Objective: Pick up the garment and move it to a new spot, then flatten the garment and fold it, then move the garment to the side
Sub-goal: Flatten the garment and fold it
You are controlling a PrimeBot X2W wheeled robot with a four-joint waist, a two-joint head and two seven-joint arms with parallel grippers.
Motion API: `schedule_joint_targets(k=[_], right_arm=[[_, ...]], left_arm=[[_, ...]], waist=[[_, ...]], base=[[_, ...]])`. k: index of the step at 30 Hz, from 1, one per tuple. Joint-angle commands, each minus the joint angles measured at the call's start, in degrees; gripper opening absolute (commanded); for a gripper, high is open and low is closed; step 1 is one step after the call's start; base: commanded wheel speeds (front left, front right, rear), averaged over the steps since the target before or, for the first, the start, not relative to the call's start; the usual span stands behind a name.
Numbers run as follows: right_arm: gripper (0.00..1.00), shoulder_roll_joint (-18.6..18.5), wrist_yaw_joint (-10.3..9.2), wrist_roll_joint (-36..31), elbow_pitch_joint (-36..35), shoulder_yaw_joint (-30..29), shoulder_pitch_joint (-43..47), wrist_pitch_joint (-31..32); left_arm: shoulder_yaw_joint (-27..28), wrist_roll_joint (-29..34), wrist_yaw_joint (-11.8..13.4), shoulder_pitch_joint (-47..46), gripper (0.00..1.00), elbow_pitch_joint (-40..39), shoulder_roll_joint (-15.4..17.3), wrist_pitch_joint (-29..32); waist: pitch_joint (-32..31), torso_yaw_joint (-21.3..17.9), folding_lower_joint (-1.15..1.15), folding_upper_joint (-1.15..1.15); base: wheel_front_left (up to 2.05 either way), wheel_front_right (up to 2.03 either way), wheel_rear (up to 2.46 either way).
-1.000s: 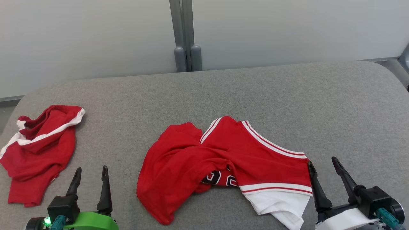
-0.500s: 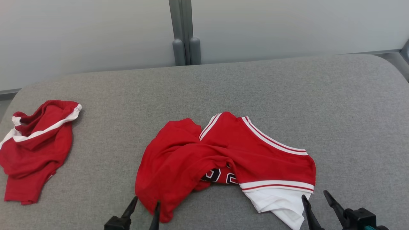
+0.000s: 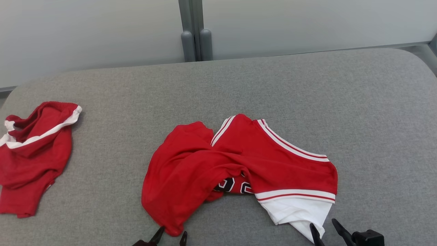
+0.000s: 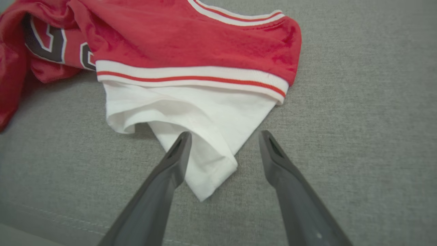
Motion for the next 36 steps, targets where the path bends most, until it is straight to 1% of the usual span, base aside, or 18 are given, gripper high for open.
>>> schedule_joint_targets(k=[1,12,13,14,15,16,17,18,20,25,31,36], right_arm=[[1.00,0.07,-0.08,0.60,0.46,0.32,-0.71,-0.19],[1.00,0.83,-0.08,1.80,3.92,2.28,-2.20,-0.18],[0.75,0.99,-0.08,2.33,4.59,2.50,-2.29,-0.18],[0.39,1.11,-0.08,2.55,5.00,2.67,-2.68,-0.19],[0.25,1.20,-0.08,2.90,5.83,3.02,-3.26,-0.18],[0.01,1.20,-0.08,3.19,7.07,3.46,-3.49,-0.17],[0.00,1.14,-0.08,3.53,8.03,3.89,-3.84,-0.16],[0.00,1.18,-0.08,3.81,7.85,4.09,-4.45,-0.10],[0.00,1.38,-0.08,4.26,6.76,3.67,-4.22,-0.11],[0.00,0.56,-0.08,3.59,3.24,2.73,-2.45,-0.12],[0.00,-0.95,-0.08,2.24,-4.43,0.85,-1.93,-0.12],[0.00,-3.18,-0.08,1.06,-9.34,1.16,-6.48,-0.12]], left_arm=[[-0.53,-0.29,-0.12,-1.00,1.00,0.20,0.07,-0.18],[-1.24,-0.94,-0.12,-2.95,1.00,1.80,-0.32,-0.18],[-1.48,-0.96,-0.12,-3.17,1.00,2.18,-0.37,-0.18],[-1.49,-1.07,-0.12,-3.44,1.00,2.47,-0.39,-0.18],[-1.41,-1.28,-0.12,-3.89,1.00,2.86,-0.40,-0.18],[-1.45,-1.59,-0.12,-4.14,0.88,3.53,-0.43,-0.18],[-1.76,-1.68,-0.12,-4.42,0.38,4.51,-0.50,-0.17],[-2.07,-1.86,-0.12,-4.94,0.00,4.99,-0.56,-0.18],[-2.44,-2.21,-0.12,-5.45,0.00,5.47,-0.61,-0.18],[-1.94,-2.50,-0.13,-5.32,0.00,4.15,-0.60,-0.18],[1.16,-1.66,-0.13,-4.72,0.00,-1.36,0.39,-0.18],[2.76,-0.80,-0.13,-8.34,0.00,-6.72,2.33,-0.18]], waist=[[0.12,-0.13,0.00,0.00],[-0.15,0.07,0.00,0.00],[-0.19,0.10,0.00,0.00],[-0.23,0.02,0.00,0.00],[-0.26,-0.10,0.00,0.00],[-0.30,-0.16,0.00,0.00],[-0.42,-0.13,0.00,0.00],[-0.51,-0.06,0.00,0.00],[-0.66,-0.04,0.00,0.00],[-0.94,-0.19,0.00,0.00],[-0.95,-0.78,0.00,0.00],[-0.50,-1.15,0.00,0.00]], base=[[0.00,0.00,0.00],[0.00,0.00,0.00],[0.00,0.00,0.00],[0.00,0.00,0.00],[0.00,0.00,0.00],[0.00,0.00,0.00],[0.00,0.00,0.00],[0.00,0.00,0.00],[0.00,0.00,0.00],[0.00,0.00,0.00],[0.00,0.00,0.00],[0.00,0.00,0.00]])
